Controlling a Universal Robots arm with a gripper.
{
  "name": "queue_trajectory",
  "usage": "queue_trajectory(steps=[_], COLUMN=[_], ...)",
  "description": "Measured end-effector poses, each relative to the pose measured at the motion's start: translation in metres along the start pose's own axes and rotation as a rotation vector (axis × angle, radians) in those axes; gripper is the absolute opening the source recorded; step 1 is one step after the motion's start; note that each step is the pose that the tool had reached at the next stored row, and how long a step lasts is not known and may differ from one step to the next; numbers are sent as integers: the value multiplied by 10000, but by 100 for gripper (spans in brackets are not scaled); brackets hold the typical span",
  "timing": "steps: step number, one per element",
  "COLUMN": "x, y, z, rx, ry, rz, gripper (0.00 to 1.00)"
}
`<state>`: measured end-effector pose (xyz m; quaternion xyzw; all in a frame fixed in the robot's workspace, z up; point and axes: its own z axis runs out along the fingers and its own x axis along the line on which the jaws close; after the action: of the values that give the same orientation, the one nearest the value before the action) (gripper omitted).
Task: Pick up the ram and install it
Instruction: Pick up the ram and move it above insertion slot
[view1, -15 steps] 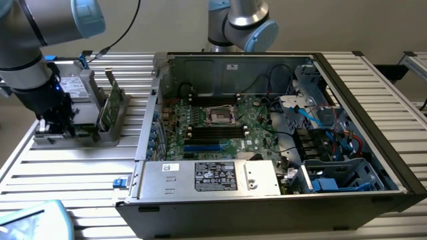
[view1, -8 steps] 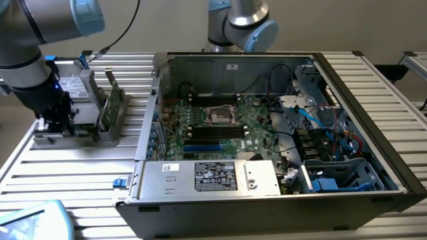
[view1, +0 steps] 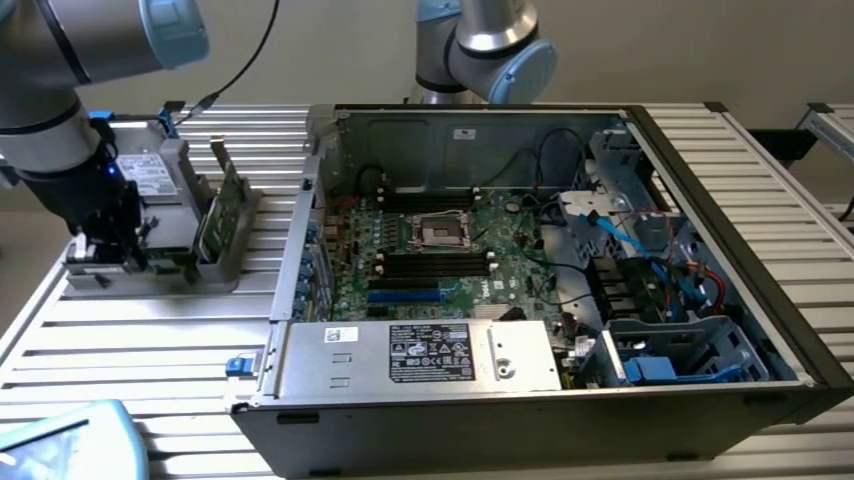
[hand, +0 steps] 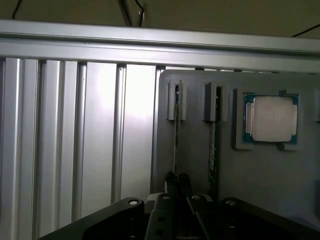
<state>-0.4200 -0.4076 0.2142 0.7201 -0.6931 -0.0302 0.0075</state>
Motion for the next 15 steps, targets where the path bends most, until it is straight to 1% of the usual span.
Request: queue_trajectory(steps=[15], x=[-3], y=[5], z=[-92], rx=[-32], ry=[-1], rz=[1], gripper=[13])
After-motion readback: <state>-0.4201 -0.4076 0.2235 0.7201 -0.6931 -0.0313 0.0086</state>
